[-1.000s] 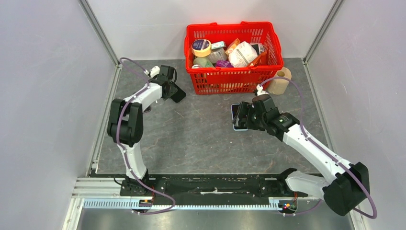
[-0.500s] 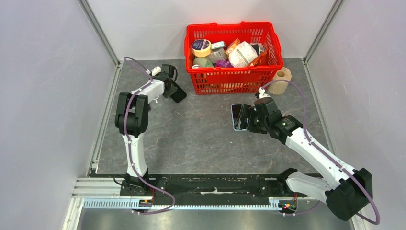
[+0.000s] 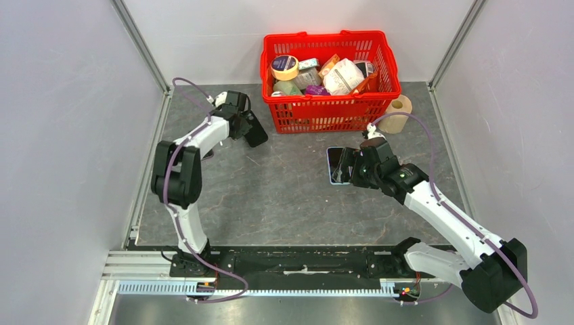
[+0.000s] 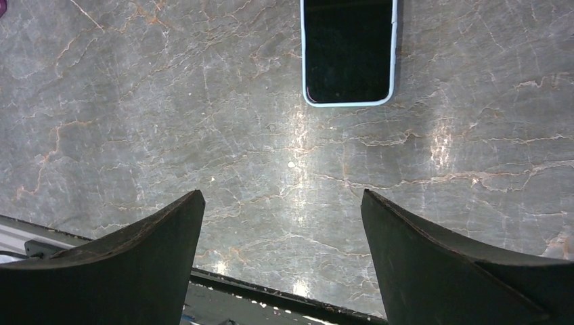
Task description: Put the phone into the phone case
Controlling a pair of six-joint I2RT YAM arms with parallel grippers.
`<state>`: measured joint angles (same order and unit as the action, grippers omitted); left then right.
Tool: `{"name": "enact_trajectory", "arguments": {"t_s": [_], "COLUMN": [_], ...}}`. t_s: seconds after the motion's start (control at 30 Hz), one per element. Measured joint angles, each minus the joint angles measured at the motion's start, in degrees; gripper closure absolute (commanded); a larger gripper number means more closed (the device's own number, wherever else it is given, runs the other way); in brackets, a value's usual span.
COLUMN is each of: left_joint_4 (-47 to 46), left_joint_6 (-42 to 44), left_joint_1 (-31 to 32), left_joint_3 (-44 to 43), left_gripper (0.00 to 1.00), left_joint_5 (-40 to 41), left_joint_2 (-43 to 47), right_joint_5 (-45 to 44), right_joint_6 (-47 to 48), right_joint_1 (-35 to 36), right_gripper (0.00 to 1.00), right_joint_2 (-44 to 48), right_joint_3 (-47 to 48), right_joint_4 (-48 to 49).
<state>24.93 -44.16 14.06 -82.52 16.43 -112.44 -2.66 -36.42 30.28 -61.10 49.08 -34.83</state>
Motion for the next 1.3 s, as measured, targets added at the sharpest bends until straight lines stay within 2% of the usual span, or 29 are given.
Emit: {"name": "enact_trajectory", "arguments": {"t_s": [0.2,0.3,0.47,0.63,0.73,0.9,0.97,1.03,1.17,1.3], "left_joint_4": [-1.3,-2.2,-2.5,-3.3,-4.2,-5.7,-5.8,-5.6,-3.6,-2.3], "left_joint_6": [0.4,0.4,0.3,-0.7,-1.5,-2.6,-2.6,-2.9,-2.6,-1.6], "left_joint_1": [7.0,11.7,21.2,29.0,31.3,32.0,32.0,32.0,30.4,23.2], "left_joint_3": [10.6,17.0,27.1,32.0,33.1,33.2,33.2,33.1,31.2,27.5], "left_gripper": [0.98,0.98,0.98,0.98,0.96,0.44,0.33,0.28,0.27,0.26], "left_joint_5": [-0.6,-1.2,-2.3,-4.0,-4.6,-4.5,-4.3,-3.4,-1.8,-1.5], "left_joint_2": [14.9,19.6,22.5,23.4,23.7,23.7,23.7,23.7,23.9,24.9], "right_joint_5": [-1.4,-2.0,-2.8,-3.5,-3.7,-3.7,-3.7,-3.7,-3.7,-3.7], "right_joint_6": [0.0,0.1,0.2,0.2,0.2,0.2,0.2,0.2,0.2,0.2], "right_joint_1": [0.0,0.0,0.0,0.0,0.0,0.0,0.0,0.0,0.0,0.0], "right_gripper": [0.07,0.07,0.07,0.07,0.07,0.07,0.06,0.06,0.06,0.06], "right_joint_2": [-0.3,-0.8,-0.9,-1.1,-1.7,-2.1,-2.3,-2.4,-2.4,-2.4], "right_joint_3": [0.0,0.0,0.0,0.0,0.0,0.0,0.0,0.0,0.0,0.0], "right_joint_4": [0.0,0.0,0.0,0.2,0.5,0.6,0.6,0.7,0.9,0.9]}}
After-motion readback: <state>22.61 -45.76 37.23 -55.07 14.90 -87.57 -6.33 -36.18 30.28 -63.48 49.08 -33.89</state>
